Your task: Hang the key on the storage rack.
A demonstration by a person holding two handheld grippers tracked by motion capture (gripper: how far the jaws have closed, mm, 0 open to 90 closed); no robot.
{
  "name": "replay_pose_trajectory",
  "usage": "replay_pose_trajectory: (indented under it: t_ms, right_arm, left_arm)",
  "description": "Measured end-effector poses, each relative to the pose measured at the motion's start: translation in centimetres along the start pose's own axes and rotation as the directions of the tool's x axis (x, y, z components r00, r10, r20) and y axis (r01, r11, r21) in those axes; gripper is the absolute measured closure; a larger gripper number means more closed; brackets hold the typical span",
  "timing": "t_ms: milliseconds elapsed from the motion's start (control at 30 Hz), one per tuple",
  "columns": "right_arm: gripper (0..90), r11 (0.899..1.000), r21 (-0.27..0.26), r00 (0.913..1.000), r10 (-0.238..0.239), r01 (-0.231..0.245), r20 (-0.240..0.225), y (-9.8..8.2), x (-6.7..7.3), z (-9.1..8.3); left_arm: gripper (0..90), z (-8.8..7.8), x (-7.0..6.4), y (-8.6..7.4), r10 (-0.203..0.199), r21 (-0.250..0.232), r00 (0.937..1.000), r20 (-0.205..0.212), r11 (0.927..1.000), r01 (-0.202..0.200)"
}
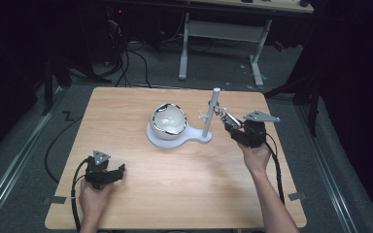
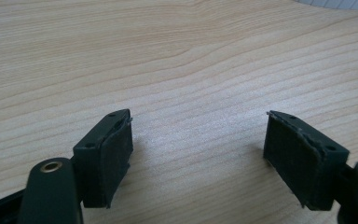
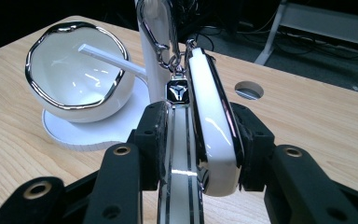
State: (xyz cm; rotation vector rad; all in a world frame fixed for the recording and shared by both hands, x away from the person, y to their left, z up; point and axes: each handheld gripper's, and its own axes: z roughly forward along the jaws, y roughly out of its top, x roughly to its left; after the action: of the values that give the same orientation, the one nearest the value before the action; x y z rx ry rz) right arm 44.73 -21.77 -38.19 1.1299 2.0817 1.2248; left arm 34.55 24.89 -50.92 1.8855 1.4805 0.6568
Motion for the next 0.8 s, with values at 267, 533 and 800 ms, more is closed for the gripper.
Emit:
replay_pose_trajectory:
  t_ms: [267,533,800]
  right_arm:
    - [59.9,1.0,0.011,1.0,-0.008,0.008,0.003,-0.2,0.3,0.7]
    - [59.8,0.999,0.034,1.0,-0.004,0.004,0.004,-0.9,0.4,1.4]
    - [59.8,0.999,0.052,0.9999,-0.01,0.009,0.008,-1.3,0.5,2.3]
  left_arm:
    - [24.1,0.0,0.0,0.0,0.001,0.0,1.0,0.001,1.0,-0.001]
    - [24.1,0.0,0.0,0.0,0.001,0.0,1.0,0.001,1.0,-0.001]
    - [24.1,0.0,0.0,0.0,0.001,0.0,1.0,0.001,1.0,-0.001]
